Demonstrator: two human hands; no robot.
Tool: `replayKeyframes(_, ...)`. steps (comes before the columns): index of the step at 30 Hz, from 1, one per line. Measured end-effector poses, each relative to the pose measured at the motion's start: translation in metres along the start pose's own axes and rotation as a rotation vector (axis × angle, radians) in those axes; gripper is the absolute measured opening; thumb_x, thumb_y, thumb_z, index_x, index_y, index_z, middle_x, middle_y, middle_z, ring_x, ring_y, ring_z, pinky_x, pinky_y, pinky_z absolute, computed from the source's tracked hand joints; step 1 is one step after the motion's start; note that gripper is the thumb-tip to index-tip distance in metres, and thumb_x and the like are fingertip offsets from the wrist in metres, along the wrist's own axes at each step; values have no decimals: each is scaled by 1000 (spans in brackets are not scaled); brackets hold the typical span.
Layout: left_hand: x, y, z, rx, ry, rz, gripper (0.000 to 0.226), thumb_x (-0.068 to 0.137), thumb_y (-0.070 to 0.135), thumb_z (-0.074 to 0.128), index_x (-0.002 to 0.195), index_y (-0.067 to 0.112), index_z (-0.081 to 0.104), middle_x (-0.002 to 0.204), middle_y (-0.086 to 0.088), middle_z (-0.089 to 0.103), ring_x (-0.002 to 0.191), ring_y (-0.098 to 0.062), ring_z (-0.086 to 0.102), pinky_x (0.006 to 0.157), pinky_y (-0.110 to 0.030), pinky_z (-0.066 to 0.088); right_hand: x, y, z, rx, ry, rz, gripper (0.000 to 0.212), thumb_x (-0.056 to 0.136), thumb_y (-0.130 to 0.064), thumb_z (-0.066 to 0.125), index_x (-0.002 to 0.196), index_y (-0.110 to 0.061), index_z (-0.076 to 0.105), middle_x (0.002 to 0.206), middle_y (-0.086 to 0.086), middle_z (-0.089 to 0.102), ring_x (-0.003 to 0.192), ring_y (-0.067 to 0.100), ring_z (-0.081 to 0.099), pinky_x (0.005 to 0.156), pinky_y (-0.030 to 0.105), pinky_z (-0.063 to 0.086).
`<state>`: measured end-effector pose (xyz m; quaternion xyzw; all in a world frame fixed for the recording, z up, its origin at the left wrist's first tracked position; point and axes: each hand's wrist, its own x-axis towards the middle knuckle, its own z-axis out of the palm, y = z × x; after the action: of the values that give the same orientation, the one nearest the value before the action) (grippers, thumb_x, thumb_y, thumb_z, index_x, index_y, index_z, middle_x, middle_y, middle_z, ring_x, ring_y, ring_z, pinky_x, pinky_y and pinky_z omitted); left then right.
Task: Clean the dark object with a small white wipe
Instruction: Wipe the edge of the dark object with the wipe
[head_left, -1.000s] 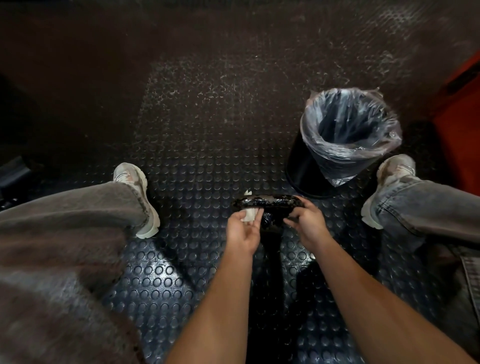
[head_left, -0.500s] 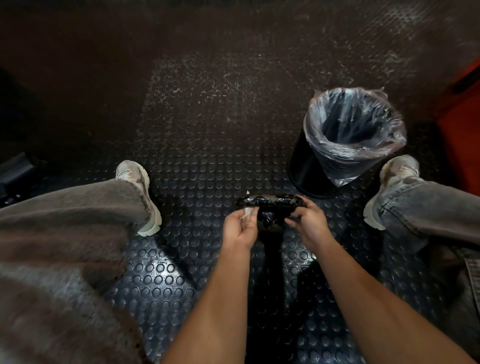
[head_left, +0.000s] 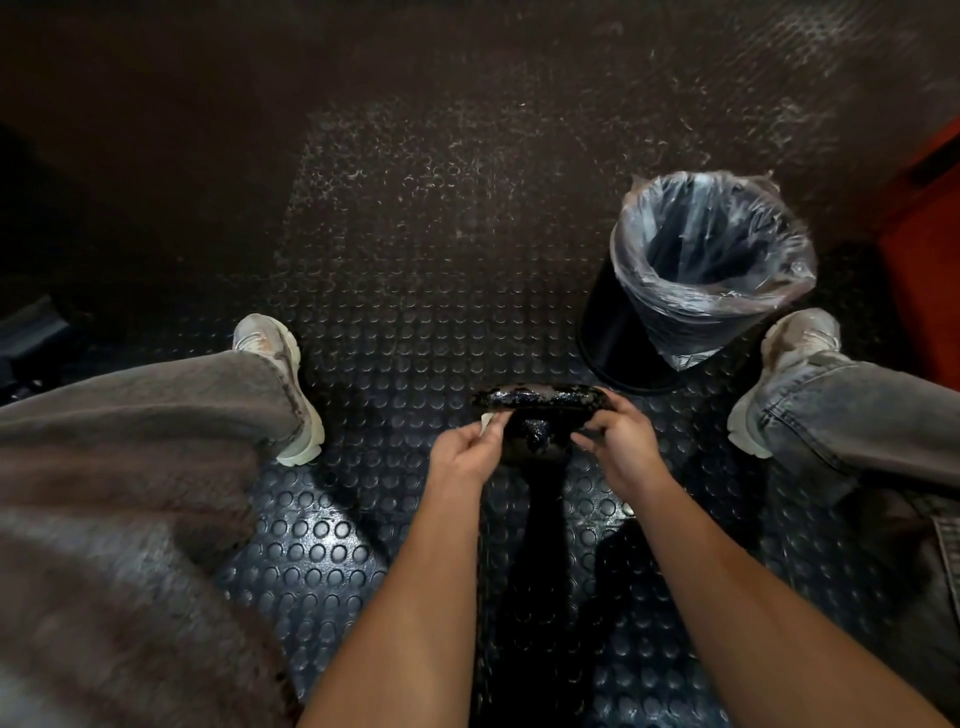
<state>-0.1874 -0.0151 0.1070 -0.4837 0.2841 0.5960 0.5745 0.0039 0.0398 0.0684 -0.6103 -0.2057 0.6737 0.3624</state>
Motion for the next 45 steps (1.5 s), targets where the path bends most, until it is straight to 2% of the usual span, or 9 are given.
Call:
replayKeyframes(4, -3, -24, 0, 287, -59, 320, 38, 103, 4, 48, 135, -16, 46, 128, -24, 60, 113, -23, 62, 112, -41, 42, -2, 0, 1, -8, -12, -6, 53, 81, 11, 46, 129, -8, 61, 120, 15, 67, 108, 27, 64, 76, 36, 55)
replayKeyframes(7, -4, -43, 2, 550, -37, 330, 34, 98, -6, 41, 131, -12, 49, 135, -30, 54, 120, -38, 59, 102, -44, 51, -3, -1, -2, -9, -33, -5, 54, 80, 10, 47, 129, -9, 61, 125, 17, 67, 112, 30, 65, 75, 35, 55)
replayKeyframes(12, -3, -35, -5, 597, -31, 212, 37, 97, -10, 33, 131, -14, 46, 123, -31, 59, 111, -38, 65, 105, -44, 49, -4, 0, -3, -10, -26, -2, 55, 80, 9, 47, 129, -10, 62, 127, 17, 67, 118, 33, 63, 77, 35, 56)
replayKeyframes(21, -15, -11, 6, 77, 4, 71, 44, 105, -7, 26, 148, -15, 28, 155, -35, 28, 147, -41, 28, 123, -36, 18, -2, 1, -1, 6, -3, 7, 54, 82, 12, 44, 130, -7, 60, 117, 13, 68, 108, 29, 64, 80, 39, 55)
replayKeyframes(24, -9, -23, 7, 235, -33, 160, 43, 104, -7, 30, 146, -12, 33, 152, -31, 34, 143, -41, 36, 122, -42, 25, -3, -1, 0, 9, -9, 2, 53, 83, 12, 44, 130, -7, 60, 118, 15, 68, 109, 29, 65, 83, 40, 55)
replayKeyframes(30, -2, -45, -9, 570, -71, 362, 31, 94, -6, 39, 121, -10, 53, 116, -30, 65, 100, -37, 70, 96, -44, 56, -7, -3, -1, 2, -10, 3, 53, 83, 11, 45, 130, -9, 61, 119, 13, 70, 111, 28, 65, 78, 38, 55)
replayKeyframes(33, 0, -42, -14, 648, -14, 276, 38, 97, -8, 33, 133, -13, 45, 117, -32, 63, 103, -37, 69, 95, -43, 56, -8, -4, -1, -1, -17, 1, 54, 83, 11, 44, 131, -8, 60, 119, 14, 70, 111, 29, 65, 79, 39, 56)
replayKeyframes(38, 7, -18, -5, 212, 69, 77, 44, 104, -5, 29, 148, -15, 28, 151, -33, 37, 142, -43, 38, 120, -44, 29, -7, -5, -1, 19, -10, 7, 53, 83, 11, 44, 130, -6, 60, 115, 13, 69, 108, 28, 65, 79, 39, 55)
replayKeyframes(45, -9, -27, 11, 398, 127, 267, 44, 104, -4, 32, 147, -11, 33, 149, -31, 39, 137, -42, 43, 117, -44, 34, -10, -6, 2, 33, -3, 4, 51, 85, 12, 43, 131, -5, 59, 109, 10, 70, 103, 26, 66, 78, 37, 55)
